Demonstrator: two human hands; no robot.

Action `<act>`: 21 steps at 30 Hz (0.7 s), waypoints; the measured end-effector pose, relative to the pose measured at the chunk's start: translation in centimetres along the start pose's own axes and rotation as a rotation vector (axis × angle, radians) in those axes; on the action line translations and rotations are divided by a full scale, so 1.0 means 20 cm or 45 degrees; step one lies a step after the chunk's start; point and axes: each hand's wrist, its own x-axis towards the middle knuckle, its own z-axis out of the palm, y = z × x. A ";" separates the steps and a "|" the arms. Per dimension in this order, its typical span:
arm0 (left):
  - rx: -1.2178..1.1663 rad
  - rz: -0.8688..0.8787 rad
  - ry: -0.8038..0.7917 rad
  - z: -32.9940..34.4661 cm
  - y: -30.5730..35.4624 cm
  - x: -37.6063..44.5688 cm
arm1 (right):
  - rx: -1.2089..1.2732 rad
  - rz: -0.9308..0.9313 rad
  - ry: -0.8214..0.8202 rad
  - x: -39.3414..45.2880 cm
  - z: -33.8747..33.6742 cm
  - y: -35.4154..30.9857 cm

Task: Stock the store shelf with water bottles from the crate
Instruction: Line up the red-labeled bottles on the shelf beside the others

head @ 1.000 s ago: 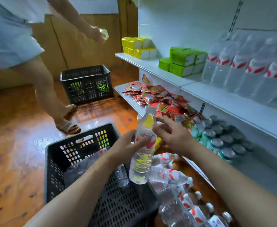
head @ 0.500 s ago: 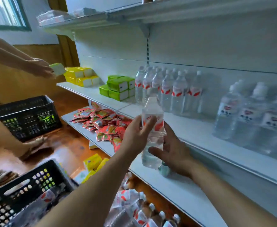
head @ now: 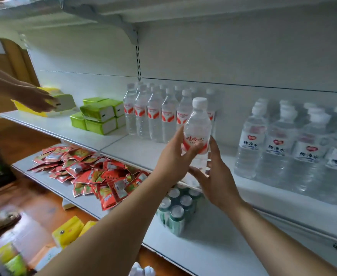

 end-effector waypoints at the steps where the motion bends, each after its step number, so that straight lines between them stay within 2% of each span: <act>1: -0.005 0.011 -0.003 0.00 -0.02 0.04 | -0.017 0.008 0.012 0.03 0.01 0.02; 8: 0.005 0.056 -0.013 0.06 -0.17 0.22 | -0.101 0.044 0.121 0.21 0.12 0.14; 12: 0.050 0.097 0.036 0.11 -0.26 0.29 | -0.156 0.064 0.055 0.26 0.13 0.21; 15: 0.079 0.115 0.032 0.13 -0.32 0.35 | -0.196 0.116 0.094 0.31 0.13 0.25; 21: 0.382 0.031 -0.007 0.17 -0.48 0.45 | -0.264 0.198 0.180 0.47 0.19 0.32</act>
